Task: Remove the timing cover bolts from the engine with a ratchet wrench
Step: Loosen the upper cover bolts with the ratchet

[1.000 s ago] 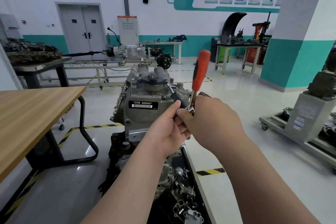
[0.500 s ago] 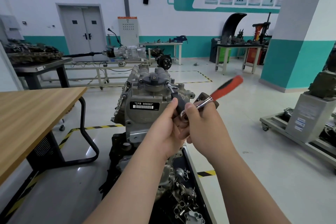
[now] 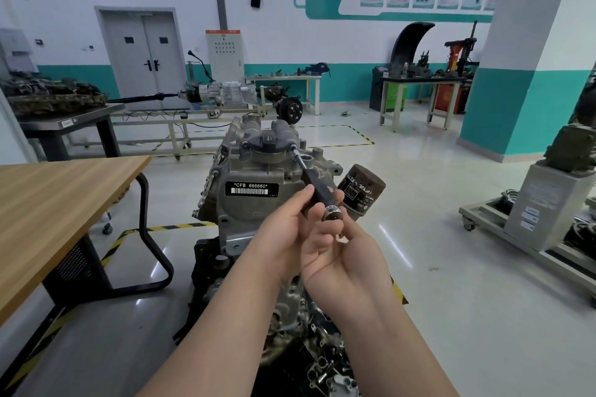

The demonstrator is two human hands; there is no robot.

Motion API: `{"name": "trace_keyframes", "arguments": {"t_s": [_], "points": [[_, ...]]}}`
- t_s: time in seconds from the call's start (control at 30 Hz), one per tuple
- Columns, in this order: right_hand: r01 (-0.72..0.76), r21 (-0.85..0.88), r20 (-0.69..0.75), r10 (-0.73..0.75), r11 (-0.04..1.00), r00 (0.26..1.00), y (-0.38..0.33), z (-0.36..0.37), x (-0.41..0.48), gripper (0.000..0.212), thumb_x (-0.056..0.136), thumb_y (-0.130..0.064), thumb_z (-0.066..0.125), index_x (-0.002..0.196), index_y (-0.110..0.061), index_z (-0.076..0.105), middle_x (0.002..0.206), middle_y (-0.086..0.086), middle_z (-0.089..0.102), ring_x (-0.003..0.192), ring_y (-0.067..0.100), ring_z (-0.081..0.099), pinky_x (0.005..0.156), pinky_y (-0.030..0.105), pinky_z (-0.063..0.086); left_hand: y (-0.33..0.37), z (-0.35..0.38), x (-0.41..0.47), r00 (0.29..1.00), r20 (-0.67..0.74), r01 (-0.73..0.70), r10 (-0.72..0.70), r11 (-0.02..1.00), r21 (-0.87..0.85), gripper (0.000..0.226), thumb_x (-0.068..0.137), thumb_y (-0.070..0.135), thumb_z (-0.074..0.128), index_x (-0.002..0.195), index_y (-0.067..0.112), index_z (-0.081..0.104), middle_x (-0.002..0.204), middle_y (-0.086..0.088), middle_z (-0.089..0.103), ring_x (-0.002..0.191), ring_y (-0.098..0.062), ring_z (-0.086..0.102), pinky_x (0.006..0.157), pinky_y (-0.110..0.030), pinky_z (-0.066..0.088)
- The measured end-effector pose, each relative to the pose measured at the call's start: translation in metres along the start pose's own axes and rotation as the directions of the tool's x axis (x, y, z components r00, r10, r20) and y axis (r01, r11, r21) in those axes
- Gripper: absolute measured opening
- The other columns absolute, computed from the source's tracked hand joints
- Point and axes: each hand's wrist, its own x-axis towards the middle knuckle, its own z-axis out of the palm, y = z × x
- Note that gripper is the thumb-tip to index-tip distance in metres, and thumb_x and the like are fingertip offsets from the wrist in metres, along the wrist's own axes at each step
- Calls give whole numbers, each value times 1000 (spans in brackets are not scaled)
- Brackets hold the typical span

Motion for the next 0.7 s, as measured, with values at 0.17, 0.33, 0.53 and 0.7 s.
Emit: {"name": "trace_keyframes", "arguments": {"t_s": [0.17,0.33,0.53,0.7], "points": [[-56,166,32,52,984,998,9,-6,4,37,104,-20,36,93,-9,69,69,16,67,51,9,61,35,16,43,2,-2,-2,999,36,40,-37,994,-99,44,94,38,48,78,13,80,91,3,75,78,-12,72,62,-26,57],[-28,57,22,27,998,999,14,-5,4,46,102,-21,40,74,-5,73,73,14,68,40,9,58,35,16,43,4,-3,-5,999,20,29,-28,994,-101,48,98,38,45,75,15,79,91,4,74,78,-13,71,71,-25,58],[235,-463,-14,-272,854,962,13,-8,10,55,103,-34,42,64,-17,77,63,8,66,36,11,51,34,18,39,4,-7,-7,993,66,96,-95,995,-18,37,82,49,55,81,20,79,59,7,61,43,-4,50,43,-13,42],[331,-942,253,-517,62,817,-5,-10,13,17,101,-33,43,109,-30,58,97,3,70,88,27,67,78,44,55,1,-4,-3,995,100,10,-11,1000,10,38,80,46,50,82,21,80,88,4,66,59,-14,58,56,-22,42]]}}
